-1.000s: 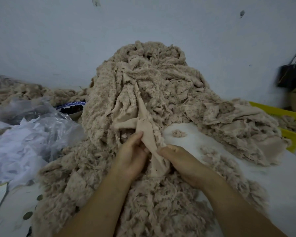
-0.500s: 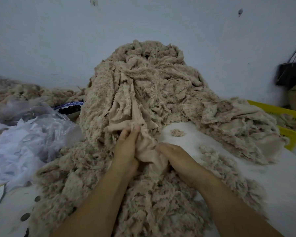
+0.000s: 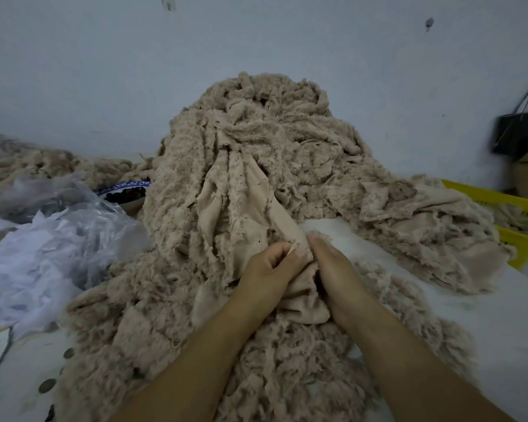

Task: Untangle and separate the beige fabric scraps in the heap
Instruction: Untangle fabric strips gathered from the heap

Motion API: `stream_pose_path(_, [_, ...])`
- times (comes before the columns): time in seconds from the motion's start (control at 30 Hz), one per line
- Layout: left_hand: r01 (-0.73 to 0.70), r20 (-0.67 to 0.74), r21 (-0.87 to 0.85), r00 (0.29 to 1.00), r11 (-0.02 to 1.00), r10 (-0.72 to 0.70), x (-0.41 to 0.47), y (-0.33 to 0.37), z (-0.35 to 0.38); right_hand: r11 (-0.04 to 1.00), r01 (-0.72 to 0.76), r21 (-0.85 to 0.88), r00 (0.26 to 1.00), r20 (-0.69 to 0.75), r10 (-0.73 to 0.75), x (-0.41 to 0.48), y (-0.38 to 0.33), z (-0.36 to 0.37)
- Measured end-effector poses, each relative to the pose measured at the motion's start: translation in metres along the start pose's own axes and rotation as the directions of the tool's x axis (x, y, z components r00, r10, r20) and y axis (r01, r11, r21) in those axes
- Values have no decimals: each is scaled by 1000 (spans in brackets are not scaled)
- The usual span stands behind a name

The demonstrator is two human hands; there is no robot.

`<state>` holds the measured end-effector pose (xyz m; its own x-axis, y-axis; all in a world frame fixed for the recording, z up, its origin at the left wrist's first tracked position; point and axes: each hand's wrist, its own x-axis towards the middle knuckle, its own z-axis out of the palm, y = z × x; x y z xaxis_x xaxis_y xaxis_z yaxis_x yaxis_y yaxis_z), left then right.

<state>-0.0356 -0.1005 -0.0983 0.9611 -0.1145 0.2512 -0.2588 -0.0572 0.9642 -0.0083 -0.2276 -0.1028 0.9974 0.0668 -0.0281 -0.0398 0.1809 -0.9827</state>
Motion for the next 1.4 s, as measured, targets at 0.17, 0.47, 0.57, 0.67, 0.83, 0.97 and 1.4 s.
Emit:
stream_pose_path(0.17, [69, -144, -281, 983, 957, -114, 5, 4, 0, 982, 90, -164, 981, -153, -116, 1, 3, 5])
stream_pose_path(0.47, [372, 201, -706, 921, 602, -334, 5, 9, -7, 983, -18, 181, 992, -123, 41, 3, 3, 8])
stream_pose_path(0.57, [361, 208, -692, 929, 625, -305, 6, 9, -4, 958, -37, 284, 985, -150, 83, 6, -3, 0])
stream_pose_path(0.67, [339, 144, -678, 931, 653, -334, 8, 9, -3, 959, -49, 279, 987, -133, 89, 7, -2, -1])
stream_pose_path(0.83, [306, 21, -341, 948, 889, -319, 4, 1, -12, 988, -37, 152, 995, -89, 51, 9, 1, -1])
stream_pose_path(0.97, [294, 141, -136, 951, 946, -275, -2, 2, -6, 1000, -11, 25, 992, -123, 14, 10, 0, -3])
stream_pose_path(1.4, [204, 79, -309, 979, 929, -189, -3, 1, -5, 999, 23, 42, 999, -28, -21, 4, 1, -4])
